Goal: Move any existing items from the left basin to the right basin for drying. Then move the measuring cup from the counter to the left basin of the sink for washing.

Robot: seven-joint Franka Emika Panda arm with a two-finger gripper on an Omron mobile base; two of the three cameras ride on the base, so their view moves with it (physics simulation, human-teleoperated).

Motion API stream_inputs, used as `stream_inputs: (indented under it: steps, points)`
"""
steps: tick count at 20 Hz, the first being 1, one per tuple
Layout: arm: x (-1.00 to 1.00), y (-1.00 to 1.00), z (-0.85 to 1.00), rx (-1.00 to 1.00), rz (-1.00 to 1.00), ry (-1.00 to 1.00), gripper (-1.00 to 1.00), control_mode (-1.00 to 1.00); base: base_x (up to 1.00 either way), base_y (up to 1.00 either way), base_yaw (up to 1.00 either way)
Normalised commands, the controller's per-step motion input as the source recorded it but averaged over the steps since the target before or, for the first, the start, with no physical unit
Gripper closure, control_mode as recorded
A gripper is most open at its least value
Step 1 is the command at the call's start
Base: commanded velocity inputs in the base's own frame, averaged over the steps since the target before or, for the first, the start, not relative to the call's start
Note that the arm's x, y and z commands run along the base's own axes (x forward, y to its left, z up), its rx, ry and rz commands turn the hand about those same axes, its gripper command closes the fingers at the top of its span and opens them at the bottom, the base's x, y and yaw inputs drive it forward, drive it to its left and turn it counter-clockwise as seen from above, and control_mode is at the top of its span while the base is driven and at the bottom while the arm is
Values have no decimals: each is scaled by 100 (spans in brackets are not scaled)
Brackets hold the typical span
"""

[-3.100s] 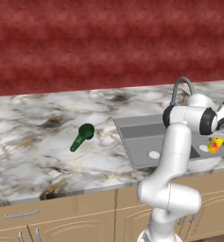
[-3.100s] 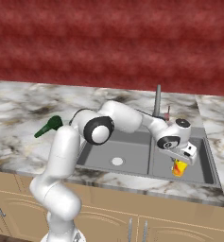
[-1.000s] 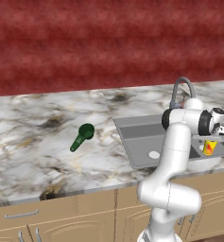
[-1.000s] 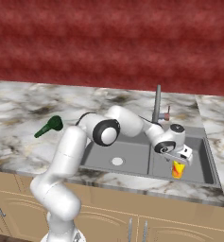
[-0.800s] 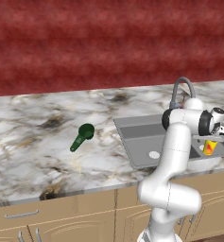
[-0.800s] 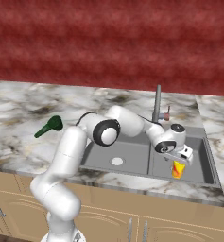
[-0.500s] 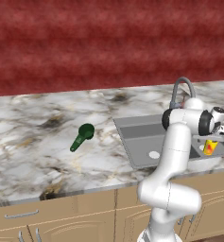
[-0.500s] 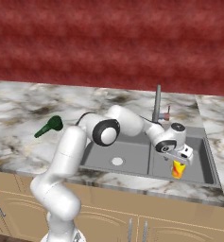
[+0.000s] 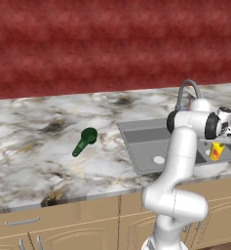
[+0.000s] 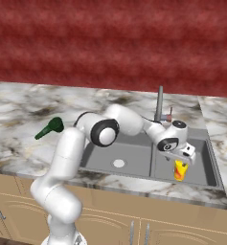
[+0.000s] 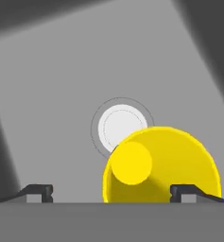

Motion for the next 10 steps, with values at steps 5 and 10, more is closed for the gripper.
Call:
stream_inputs:
  steps: [5, 10]
  points:
    - [0, 5, 30, 0, 0, 5, -100, -100, 0, 0, 0]
    - [0, 0, 37, 0, 0, 4, -100, -100, 0, 0, 0]
